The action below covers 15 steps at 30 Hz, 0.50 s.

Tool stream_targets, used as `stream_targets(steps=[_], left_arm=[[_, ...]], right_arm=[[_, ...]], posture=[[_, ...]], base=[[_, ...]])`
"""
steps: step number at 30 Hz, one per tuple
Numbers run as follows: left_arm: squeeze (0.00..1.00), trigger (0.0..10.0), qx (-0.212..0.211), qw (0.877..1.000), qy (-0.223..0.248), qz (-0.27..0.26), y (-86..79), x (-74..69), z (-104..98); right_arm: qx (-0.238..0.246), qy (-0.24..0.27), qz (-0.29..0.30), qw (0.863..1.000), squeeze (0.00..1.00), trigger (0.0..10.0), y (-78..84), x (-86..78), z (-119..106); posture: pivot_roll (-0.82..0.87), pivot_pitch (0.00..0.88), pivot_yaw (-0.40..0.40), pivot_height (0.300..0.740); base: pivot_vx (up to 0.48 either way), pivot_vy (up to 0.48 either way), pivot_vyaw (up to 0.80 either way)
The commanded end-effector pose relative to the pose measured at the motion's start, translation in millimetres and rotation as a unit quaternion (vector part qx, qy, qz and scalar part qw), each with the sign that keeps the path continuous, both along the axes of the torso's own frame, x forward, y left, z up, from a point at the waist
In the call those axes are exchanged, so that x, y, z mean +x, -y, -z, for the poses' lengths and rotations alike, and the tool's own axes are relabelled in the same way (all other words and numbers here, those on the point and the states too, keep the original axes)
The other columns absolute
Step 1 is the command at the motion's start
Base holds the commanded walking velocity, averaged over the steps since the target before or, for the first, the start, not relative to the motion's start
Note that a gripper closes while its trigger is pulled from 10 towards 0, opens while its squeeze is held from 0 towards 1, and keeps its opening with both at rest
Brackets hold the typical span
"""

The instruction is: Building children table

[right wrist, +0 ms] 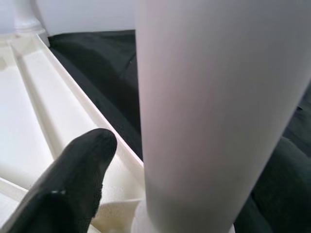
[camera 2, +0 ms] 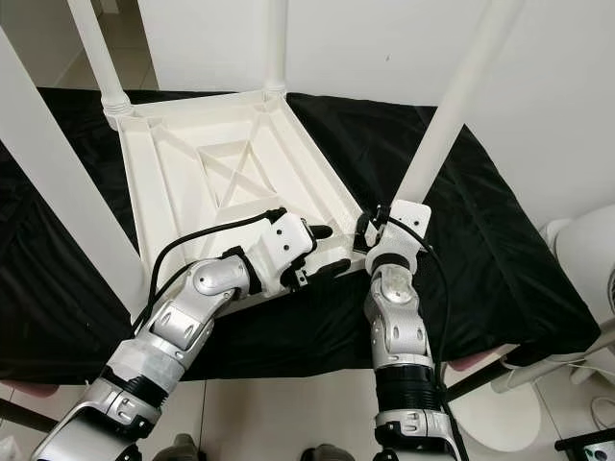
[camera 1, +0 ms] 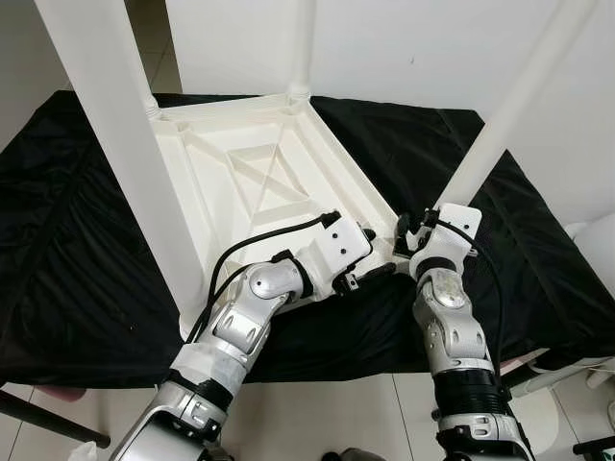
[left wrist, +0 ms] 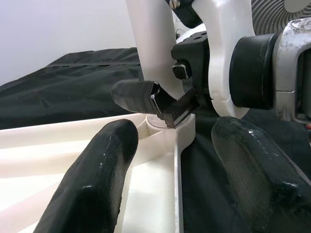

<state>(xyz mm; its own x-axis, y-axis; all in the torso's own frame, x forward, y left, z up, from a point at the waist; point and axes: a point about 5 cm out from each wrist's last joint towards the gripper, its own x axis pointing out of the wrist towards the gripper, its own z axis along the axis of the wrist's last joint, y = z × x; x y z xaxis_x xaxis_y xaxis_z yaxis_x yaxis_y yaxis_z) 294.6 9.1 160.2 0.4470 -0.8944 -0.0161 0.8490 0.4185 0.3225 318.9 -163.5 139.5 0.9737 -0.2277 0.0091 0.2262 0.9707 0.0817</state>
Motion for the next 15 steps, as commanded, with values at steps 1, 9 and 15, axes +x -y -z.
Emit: stream_targets(steps=[1, 9, 15], left_arm=[[0.0, 10.0, -0.006, 1.0, 0.003, -0.002, 1.0, -0.7, -3.6], [0.0, 10.0, -0.007, 1.0, 0.003, -0.007, -0.2, 0.1, -4.5], [0.0, 10.0, -0.008, 1.0, 0.003, -0.011, -0.7, 1.2, -5.1]], right_arm=[[0.005, 0.003, -0.001, 1.0, 1.0, 10.0, 0.0, -1.2, -0.3], [-0.013, 0.022, -0.058, 0.998, 1.0, 10.0, 17.8, -12.4, -1.7], [-0.078, 0.009, -0.191, 0.978, 0.0, 10.0, 37.3, -28.6, 5.2]], posture=[[0.04, 0.0, -0.045, 0.74], [0.05, 0.0, -0.054, 0.74], [0.05, 0.0, -0.053, 0.74]], base=[[0.0, 0.0, 0.0], [0.0, 0.0, 0.0], [0.0, 0.0, 0.0]])
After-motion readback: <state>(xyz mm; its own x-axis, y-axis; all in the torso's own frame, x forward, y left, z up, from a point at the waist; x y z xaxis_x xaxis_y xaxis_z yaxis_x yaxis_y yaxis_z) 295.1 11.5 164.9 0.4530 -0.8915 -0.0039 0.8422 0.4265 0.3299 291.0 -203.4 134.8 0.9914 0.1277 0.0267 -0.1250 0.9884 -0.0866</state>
